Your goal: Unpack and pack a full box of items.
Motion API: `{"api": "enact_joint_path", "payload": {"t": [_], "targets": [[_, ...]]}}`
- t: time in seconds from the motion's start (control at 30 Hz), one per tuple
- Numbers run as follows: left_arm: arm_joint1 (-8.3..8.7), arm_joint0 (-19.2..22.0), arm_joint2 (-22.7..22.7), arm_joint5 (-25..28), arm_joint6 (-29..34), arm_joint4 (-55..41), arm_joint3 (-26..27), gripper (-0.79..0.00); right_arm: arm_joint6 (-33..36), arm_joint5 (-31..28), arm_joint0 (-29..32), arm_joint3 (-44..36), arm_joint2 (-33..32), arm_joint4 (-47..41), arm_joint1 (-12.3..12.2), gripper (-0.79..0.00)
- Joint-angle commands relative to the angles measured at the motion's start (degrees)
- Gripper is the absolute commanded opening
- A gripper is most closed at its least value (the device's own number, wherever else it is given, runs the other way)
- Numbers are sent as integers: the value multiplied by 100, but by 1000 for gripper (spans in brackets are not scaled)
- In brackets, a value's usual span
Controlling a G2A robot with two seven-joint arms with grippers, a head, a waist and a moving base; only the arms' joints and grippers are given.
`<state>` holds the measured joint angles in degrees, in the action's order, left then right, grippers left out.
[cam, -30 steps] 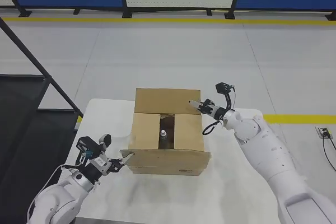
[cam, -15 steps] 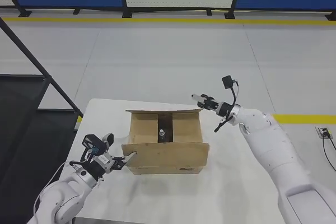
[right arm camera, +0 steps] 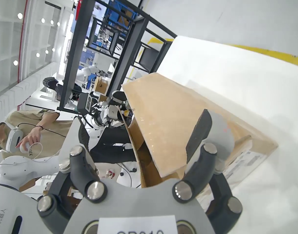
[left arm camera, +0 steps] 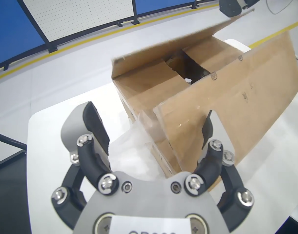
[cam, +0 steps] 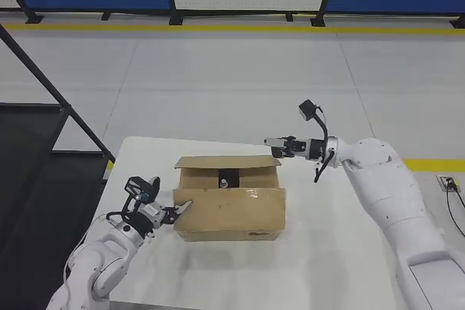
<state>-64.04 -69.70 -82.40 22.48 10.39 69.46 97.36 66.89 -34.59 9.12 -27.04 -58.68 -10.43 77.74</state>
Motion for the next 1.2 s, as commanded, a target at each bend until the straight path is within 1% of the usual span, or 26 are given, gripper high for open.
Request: {"api": "enact_joint_path", "payload": {"t": [0.0,0.1,0.13,0.27,0.43,0.6,0.77,1.03,1.17], "targets": [[-12,102,83,-65,8,57,-95,0,204,301,39,-153,6,-86,-3,0],[-27,229,186,-128,-6,161,-227,0,434,714,169,-333,-40,-446,9,0],[-32,270,217,-149,-9,188,-274,0,411,888,176,-364,12,-328,9,0],[-48,374,344,-197,-32,339,-375,0,229,1446,338,-521,78,-413,50,0],[-69,466,473,-259,-94,447,-492,0,67,1850,510,-666,128,-421,67,0],[-85,530,546,-293,-143,504,-559,0,83,1939,710,-866,17,-689,43,0],[-91,548,607,-290,-210,645,-560,0,409,2148,916,-1149,-33,-913,15,0],[-108,589,679,-302,-240,706,-595,0,323,2340,1166,-1485,-119,-695,-94,0],[-122,567,586,-419,-438,462,-577,0,287,2361,1320,-1583,-184,-718,-135,0]]}}
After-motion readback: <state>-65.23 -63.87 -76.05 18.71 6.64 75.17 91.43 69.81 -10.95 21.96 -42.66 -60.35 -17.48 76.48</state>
